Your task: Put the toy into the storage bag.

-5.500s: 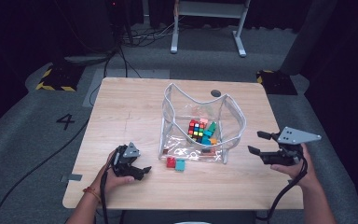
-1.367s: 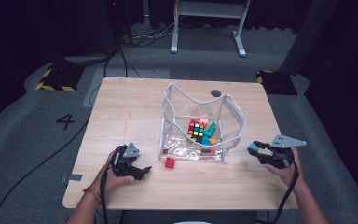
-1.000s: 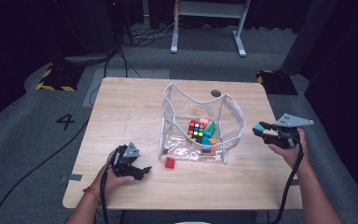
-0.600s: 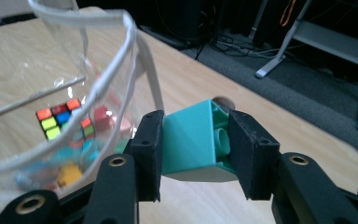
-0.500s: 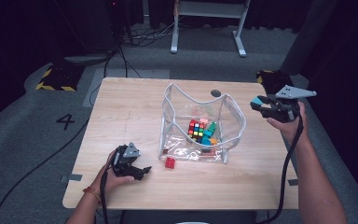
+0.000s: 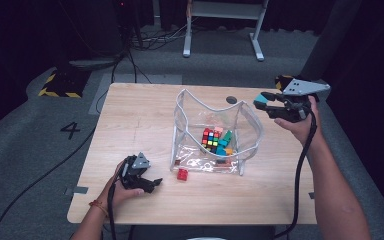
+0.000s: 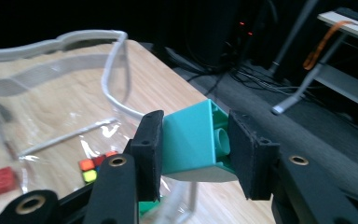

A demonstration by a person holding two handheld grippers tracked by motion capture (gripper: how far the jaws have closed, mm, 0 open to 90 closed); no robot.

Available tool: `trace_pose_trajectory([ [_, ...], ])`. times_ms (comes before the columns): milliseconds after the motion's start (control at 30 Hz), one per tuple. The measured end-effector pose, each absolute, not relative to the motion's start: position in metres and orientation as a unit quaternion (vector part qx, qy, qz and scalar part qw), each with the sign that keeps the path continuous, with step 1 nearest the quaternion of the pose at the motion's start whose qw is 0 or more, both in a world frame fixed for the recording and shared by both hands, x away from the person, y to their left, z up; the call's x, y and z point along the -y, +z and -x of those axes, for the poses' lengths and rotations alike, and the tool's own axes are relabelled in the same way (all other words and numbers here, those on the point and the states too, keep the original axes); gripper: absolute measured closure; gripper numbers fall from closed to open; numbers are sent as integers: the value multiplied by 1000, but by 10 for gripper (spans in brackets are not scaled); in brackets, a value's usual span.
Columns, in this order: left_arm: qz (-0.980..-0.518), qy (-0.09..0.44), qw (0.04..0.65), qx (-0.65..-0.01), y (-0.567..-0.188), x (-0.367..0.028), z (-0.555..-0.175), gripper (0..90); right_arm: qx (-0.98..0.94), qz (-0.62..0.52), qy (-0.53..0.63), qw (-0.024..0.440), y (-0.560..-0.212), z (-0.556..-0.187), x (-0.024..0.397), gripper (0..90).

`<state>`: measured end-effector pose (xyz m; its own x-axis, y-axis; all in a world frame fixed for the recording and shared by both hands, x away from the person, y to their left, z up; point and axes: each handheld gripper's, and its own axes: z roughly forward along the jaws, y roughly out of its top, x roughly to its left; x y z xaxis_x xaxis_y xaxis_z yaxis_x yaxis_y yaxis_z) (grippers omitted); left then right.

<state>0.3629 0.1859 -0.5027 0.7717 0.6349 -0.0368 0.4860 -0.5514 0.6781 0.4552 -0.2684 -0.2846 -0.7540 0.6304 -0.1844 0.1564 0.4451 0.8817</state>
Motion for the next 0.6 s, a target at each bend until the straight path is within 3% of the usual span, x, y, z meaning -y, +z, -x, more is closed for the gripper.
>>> trace_pose_trajectory([
  [600,-874,107,348,-320,-503,-186,-363,139,-869,-128,434,199,-300,-441,182,574],
])
